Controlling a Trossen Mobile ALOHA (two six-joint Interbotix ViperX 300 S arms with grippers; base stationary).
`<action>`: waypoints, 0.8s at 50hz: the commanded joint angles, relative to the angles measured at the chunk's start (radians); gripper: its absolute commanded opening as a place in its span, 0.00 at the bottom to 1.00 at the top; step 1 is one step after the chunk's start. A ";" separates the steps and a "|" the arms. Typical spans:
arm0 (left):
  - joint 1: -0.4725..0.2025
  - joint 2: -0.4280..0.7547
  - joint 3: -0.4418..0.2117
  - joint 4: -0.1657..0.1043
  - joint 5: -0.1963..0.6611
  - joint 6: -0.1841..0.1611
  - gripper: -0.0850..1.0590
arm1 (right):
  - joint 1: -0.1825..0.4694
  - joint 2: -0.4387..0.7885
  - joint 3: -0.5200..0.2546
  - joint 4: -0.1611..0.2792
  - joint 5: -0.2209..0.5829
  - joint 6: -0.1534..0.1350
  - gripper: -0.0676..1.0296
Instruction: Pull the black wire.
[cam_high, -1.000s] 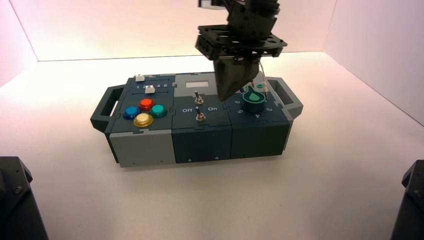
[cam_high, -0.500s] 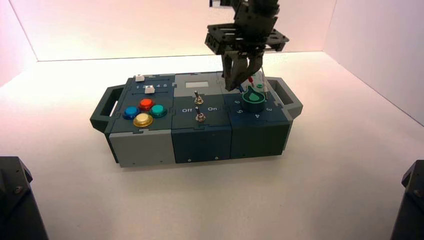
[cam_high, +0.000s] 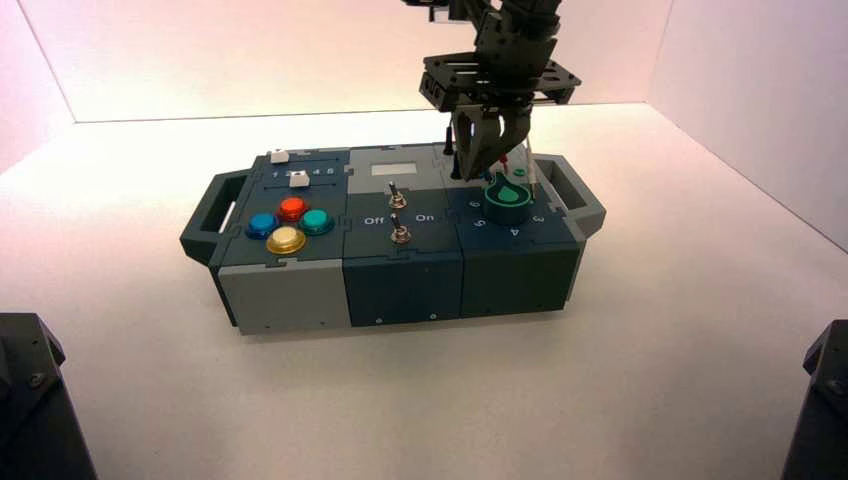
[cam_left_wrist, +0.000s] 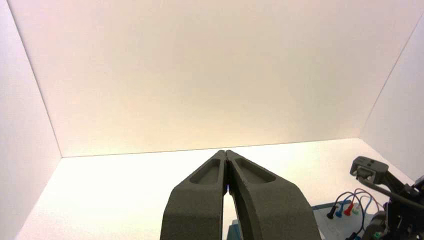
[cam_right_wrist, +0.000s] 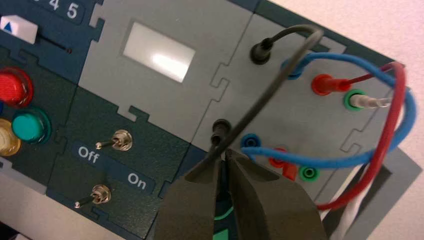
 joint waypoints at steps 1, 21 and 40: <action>-0.002 0.011 -0.011 -0.002 -0.011 0.002 0.05 | 0.000 -0.017 -0.032 -0.002 0.003 0.000 0.13; -0.002 0.014 -0.009 -0.002 -0.012 0.003 0.05 | 0.000 -0.014 -0.064 0.002 0.026 0.000 0.27; -0.003 0.015 -0.009 -0.002 -0.014 0.003 0.05 | 0.000 0.017 -0.094 0.003 0.043 0.000 0.35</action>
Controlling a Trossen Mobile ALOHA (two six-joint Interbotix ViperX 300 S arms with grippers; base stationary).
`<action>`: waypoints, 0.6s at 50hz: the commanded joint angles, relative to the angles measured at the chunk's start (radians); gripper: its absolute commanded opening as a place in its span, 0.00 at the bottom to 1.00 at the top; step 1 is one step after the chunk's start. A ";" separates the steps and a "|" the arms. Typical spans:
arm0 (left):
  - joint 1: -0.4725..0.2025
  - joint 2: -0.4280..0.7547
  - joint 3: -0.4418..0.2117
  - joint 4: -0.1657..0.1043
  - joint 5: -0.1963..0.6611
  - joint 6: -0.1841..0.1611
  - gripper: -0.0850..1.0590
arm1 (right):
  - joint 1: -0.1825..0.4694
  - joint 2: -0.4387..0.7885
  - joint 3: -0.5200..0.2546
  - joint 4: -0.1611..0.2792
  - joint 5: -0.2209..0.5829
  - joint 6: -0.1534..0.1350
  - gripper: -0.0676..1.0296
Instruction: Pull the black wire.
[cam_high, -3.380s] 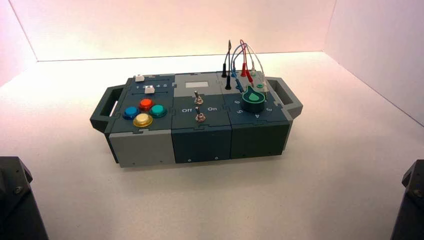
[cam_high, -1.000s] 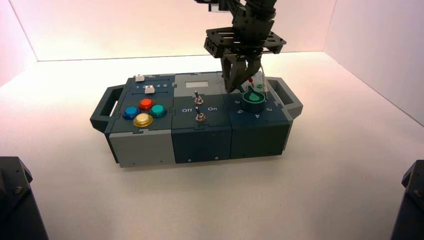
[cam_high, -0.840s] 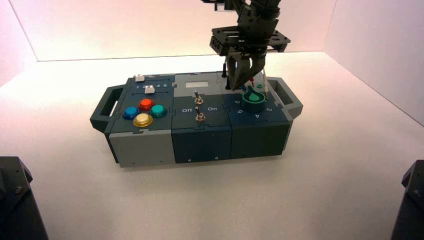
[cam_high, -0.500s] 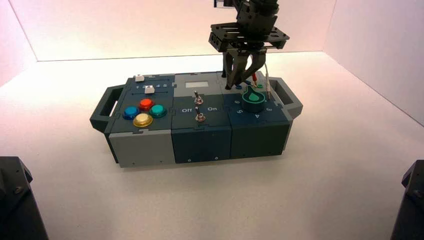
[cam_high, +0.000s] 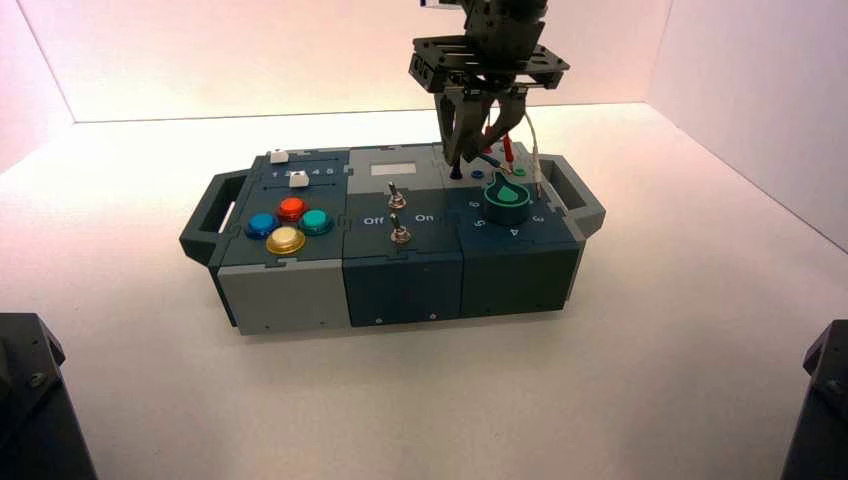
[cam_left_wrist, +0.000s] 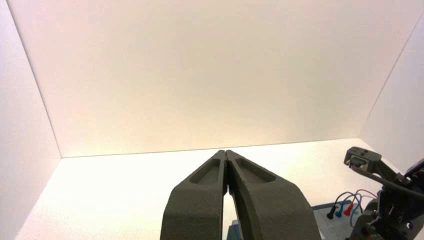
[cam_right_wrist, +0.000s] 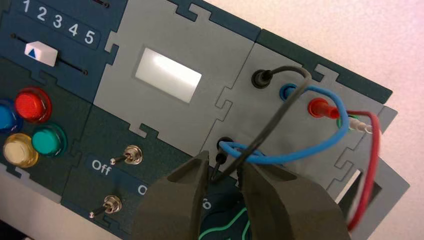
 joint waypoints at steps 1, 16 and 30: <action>-0.003 0.015 -0.012 -0.002 -0.011 0.002 0.05 | 0.000 -0.006 -0.026 0.002 0.000 0.000 0.36; -0.005 0.014 -0.012 -0.002 -0.012 0.003 0.05 | -0.002 0.037 -0.058 0.000 0.000 -0.002 0.42; -0.005 0.014 -0.011 -0.002 -0.012 0.002 0.05 | -0.002 0.044 -0.066 0.000 0.002 0.000 0.42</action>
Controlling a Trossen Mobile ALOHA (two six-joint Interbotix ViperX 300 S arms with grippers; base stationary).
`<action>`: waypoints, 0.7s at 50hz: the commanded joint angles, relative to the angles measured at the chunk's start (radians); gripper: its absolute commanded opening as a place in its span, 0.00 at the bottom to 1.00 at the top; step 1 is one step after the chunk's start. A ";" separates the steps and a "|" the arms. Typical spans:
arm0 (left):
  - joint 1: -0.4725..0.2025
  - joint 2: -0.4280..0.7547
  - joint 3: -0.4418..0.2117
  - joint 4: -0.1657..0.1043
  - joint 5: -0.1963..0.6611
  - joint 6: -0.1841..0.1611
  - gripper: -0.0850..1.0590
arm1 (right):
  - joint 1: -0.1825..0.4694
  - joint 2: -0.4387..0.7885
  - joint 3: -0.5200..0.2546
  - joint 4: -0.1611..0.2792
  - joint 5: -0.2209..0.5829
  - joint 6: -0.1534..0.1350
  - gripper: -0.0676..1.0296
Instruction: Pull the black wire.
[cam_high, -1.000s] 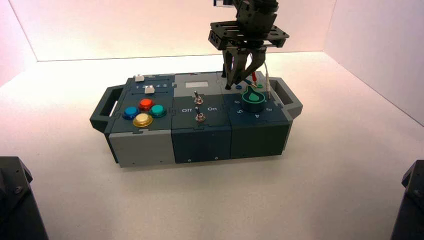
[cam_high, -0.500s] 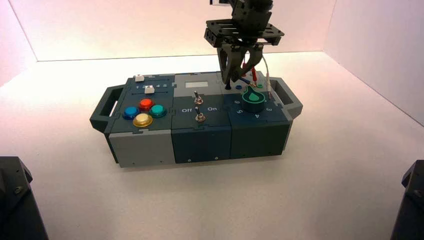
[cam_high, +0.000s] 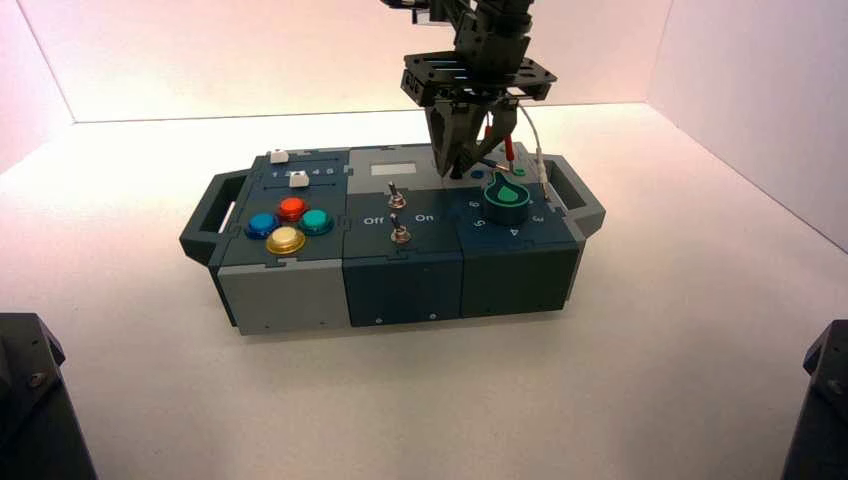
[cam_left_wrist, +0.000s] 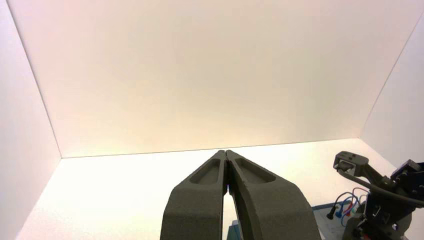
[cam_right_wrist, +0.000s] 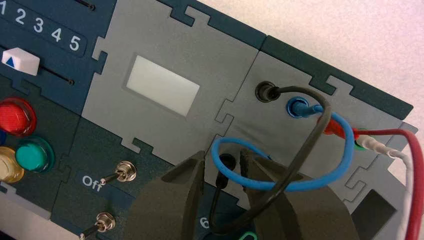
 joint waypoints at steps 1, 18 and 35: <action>-0.003 0.014 -0.012 -0.002 -0.012 0.003 0.05 | -0.002 -0.017 -0.025 0.002 -0.002 0.000 0.42; -0.003 0.011 -0.012 -0.002 -0.012 0.003 0.05 | -0.002 -0.018 -0.020 0.000 0.000 0.000 0.10; -0.003 0.011 -0.012 -0.002 -0.014 0.003 0.05 | -0.002 -0.040 -0.031 -0.011 0.035 0.002 0.04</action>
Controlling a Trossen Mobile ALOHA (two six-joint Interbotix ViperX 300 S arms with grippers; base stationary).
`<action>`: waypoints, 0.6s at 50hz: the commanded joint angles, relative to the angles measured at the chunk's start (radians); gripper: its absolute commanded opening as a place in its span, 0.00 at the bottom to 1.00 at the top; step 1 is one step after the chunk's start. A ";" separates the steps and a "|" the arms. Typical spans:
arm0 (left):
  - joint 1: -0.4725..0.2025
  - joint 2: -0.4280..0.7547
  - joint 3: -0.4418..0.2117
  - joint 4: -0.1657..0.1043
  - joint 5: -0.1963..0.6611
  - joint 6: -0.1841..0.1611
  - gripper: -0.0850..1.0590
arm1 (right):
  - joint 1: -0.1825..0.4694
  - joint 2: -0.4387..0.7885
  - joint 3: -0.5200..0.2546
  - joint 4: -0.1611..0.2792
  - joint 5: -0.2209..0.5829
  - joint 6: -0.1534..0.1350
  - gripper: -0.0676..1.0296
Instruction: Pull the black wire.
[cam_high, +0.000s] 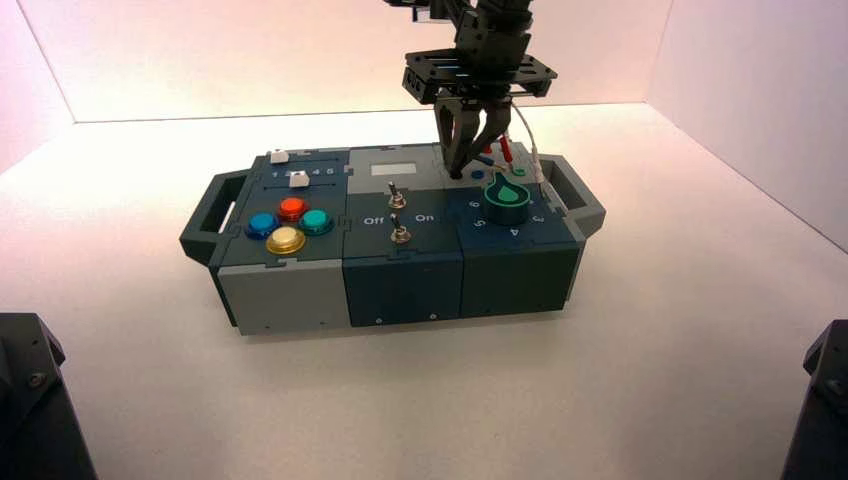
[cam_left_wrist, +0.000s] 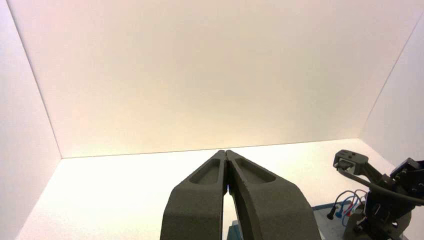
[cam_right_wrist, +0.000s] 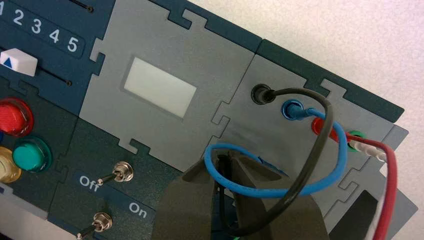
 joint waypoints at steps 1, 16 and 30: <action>-0.002 0.011 -0.012 0.000 -0.012 0.002 0.05 | 0.002 -0.043 -0.023 0.000 0.020 0.003 0.04; -0.002 0.009 -0.012 0.000 -0.014 0.005 0.05 | 0.005 -0.100 -0.032 -0.028 0.051 0.008 0.04; -0.002 0.005 -0.009 0.002 -0.012 0.005 0.05 | 0.006 -0.107 -0.055 -0.058 0.084 0.006 0.04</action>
